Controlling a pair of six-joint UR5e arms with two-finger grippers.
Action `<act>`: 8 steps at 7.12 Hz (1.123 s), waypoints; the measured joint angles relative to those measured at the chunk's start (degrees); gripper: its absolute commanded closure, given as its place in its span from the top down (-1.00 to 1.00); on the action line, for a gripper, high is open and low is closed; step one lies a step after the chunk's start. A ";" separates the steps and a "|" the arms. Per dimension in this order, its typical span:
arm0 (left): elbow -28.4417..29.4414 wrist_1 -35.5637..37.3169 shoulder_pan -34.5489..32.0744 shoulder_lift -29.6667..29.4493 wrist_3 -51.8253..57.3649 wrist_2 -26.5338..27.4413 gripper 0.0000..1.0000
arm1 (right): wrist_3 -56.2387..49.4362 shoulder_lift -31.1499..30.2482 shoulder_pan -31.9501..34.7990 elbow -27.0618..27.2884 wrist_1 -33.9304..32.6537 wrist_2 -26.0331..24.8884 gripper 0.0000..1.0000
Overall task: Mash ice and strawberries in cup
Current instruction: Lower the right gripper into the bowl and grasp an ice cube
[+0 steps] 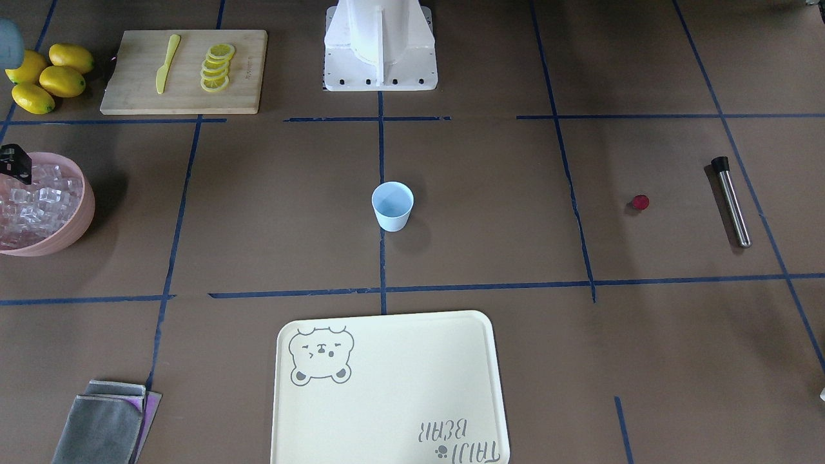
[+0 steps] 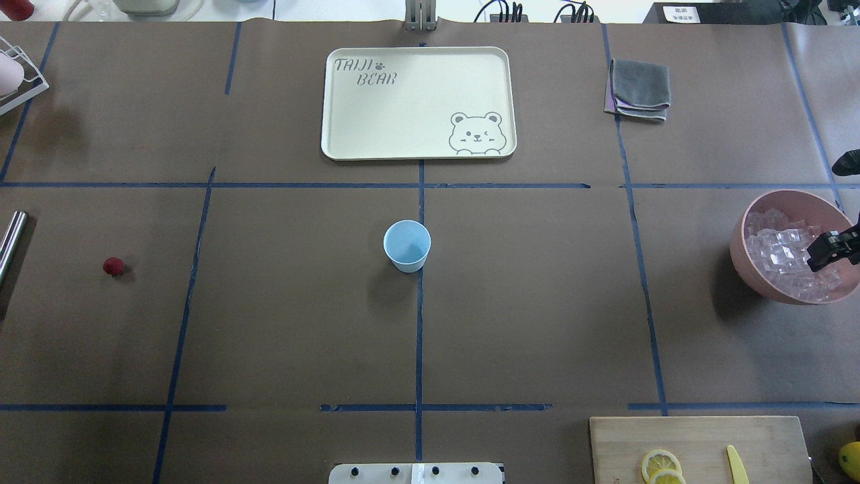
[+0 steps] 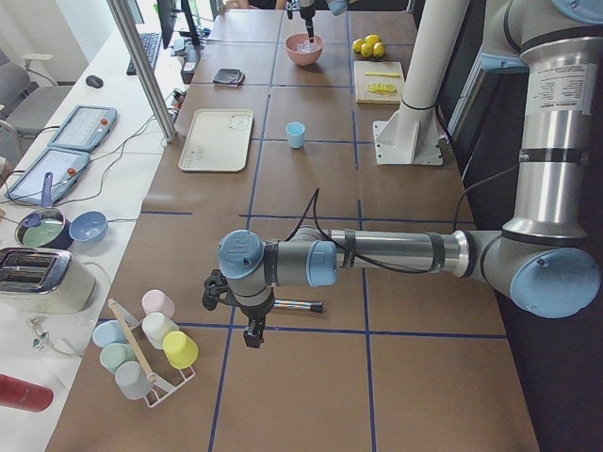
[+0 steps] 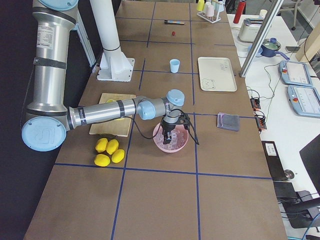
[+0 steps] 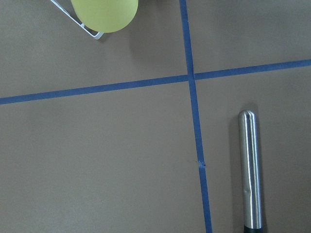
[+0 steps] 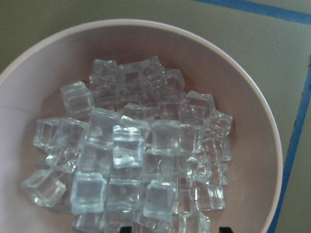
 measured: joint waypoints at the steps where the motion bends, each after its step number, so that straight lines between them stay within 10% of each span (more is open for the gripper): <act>1: -0.01 0.00 0.00 -0.12 -0.06 0.00 1.00 | -0.01 0.16 -0.15 -0.04 0.00 -0.51 0.27; 8: 0.11 0.09 0.00 -0.82 -0.17 0.00 1.00 | -0.78 2.05 -1.78 -1.20 0.00 -2.98 0.20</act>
